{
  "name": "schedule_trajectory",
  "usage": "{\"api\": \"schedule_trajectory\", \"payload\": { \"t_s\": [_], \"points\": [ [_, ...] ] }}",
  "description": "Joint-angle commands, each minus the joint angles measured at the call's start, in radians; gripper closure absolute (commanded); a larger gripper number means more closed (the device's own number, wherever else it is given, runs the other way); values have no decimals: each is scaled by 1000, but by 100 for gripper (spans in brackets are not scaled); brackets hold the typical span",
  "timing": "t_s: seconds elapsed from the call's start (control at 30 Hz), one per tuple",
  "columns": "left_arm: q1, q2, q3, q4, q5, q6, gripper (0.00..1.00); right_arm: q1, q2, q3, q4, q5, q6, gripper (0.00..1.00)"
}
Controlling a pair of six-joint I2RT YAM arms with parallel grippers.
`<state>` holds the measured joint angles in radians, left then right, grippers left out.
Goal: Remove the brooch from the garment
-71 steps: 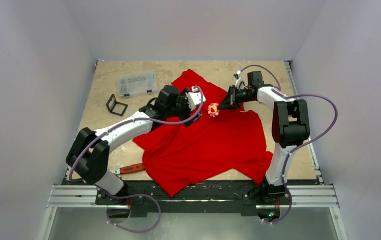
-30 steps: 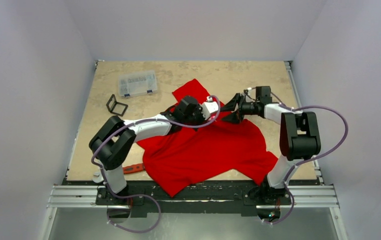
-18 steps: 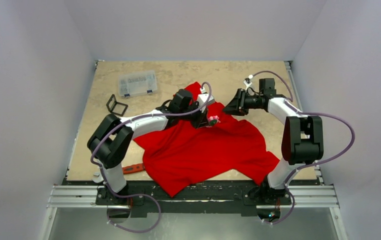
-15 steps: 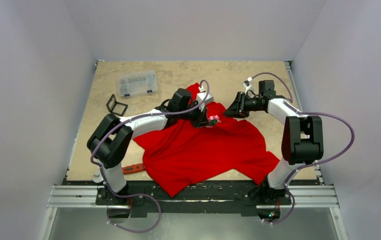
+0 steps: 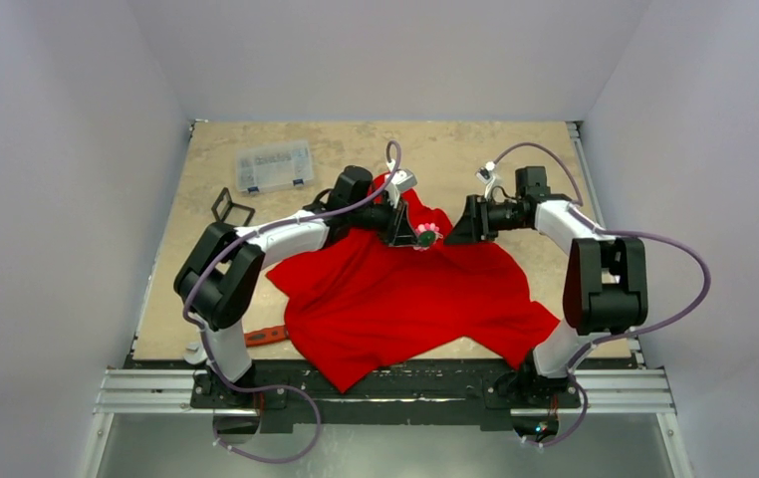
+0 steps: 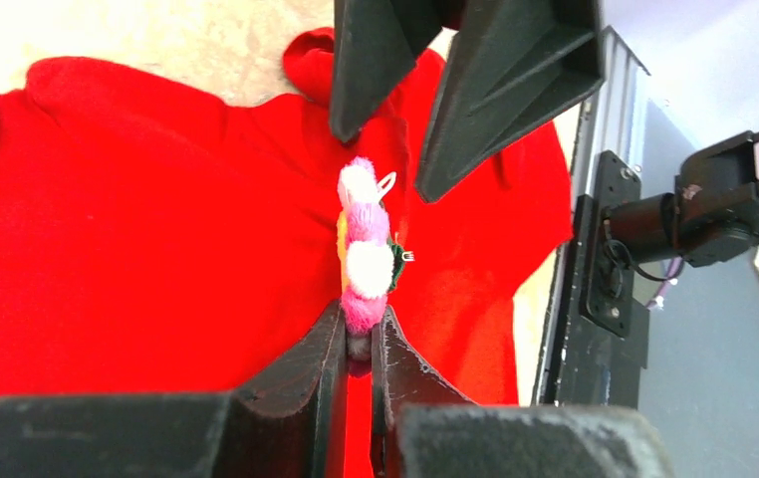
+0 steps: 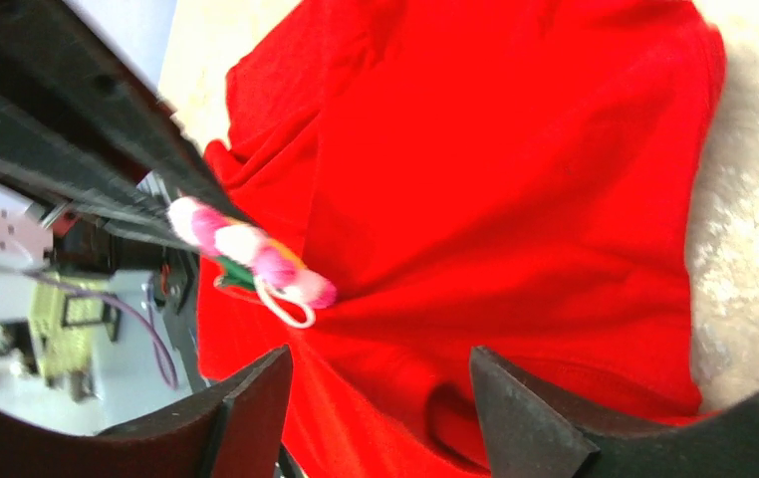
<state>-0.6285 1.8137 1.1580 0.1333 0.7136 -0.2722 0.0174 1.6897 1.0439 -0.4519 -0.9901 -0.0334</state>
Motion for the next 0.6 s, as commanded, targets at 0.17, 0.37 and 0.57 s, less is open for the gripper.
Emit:
{"api": "schedule_trajectory", "payload": {
  "t_s": [0.17, 0.37, 0.57],
  "points": [
    [15, 17, 67, 34, 251, 46, 100, -1, -121, 28, -277, -177, -689, 27],
    [15, 9, 63, 30, 302, 94, 100, 2, -73, 103, -495, -222, -951, 38],
    [15, 15, 68, 58, 321, 51, 100, 33, -64, 130, -481, -234, -934, 36]
  ]
}}
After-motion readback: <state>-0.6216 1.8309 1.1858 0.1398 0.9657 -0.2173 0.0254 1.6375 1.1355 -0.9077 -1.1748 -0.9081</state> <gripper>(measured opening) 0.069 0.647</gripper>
